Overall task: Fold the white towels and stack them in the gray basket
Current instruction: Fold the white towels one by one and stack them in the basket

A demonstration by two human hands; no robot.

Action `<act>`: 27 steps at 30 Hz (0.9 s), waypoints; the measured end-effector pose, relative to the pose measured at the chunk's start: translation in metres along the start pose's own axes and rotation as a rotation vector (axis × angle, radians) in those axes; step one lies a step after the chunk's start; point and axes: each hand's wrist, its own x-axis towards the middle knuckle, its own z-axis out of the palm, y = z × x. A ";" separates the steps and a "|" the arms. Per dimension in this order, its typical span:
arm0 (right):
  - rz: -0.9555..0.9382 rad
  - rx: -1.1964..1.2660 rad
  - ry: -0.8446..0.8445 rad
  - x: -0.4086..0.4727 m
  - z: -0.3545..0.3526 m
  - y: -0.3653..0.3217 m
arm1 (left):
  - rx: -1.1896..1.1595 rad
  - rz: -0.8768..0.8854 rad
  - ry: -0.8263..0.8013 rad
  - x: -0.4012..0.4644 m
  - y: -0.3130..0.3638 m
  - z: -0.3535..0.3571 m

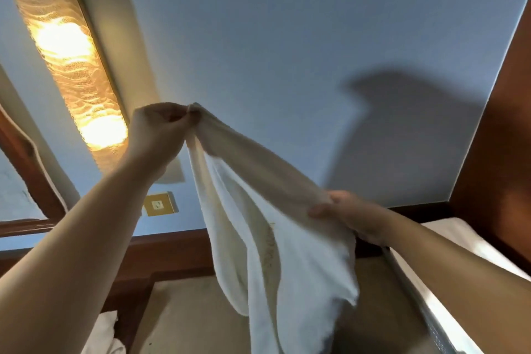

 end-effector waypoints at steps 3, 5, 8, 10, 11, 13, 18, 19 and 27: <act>-0.017 -0.281 -0.081 0.001 -0.009 0.003 | 0.024 -0.018 -0.025 -0.010 -0.003 0.007; -0.139 -0.257 0.124 0.004 -0.026 0.000 | 0.009 -0.051 0.014 -0.013 -0.004 0.009; -0.202 -0.377 0.283 0.009 -0.039 0.007 | 0.001 -0.052 0.015 -0.019 -0.003 0.010; -0.147 -0.587 0.171 0.015 -0.034 0.026 | 0.008 -0.025 -0.031 -0.025 -0.002 0.015; -0.125 -0.622 0.135 0.018 -0.031 0.037 | 0.001 -0.015 -0.052 -0.029 -0.001 0.017; -0.140 -0.665 0.150 0.022 -0.030 0.052 | -0.022 -0.007 -0.100 -0.037 0.001 0.020; -0.237 -0.780 0.352 0.024 -0.046 0.082 | -0.007 0.044 -0.193 -0.054 0.000 0.016; -0.250 -0.828 0.370 0.025 -0.049 0.093 | -0.005 0.053 -0.197 -0.058 0.000 0.015; 0.171 -0.991 0.536 0.016 -0.053 0.181 | 0.085 0.085 -0.060 -0.073 -0.009 0.001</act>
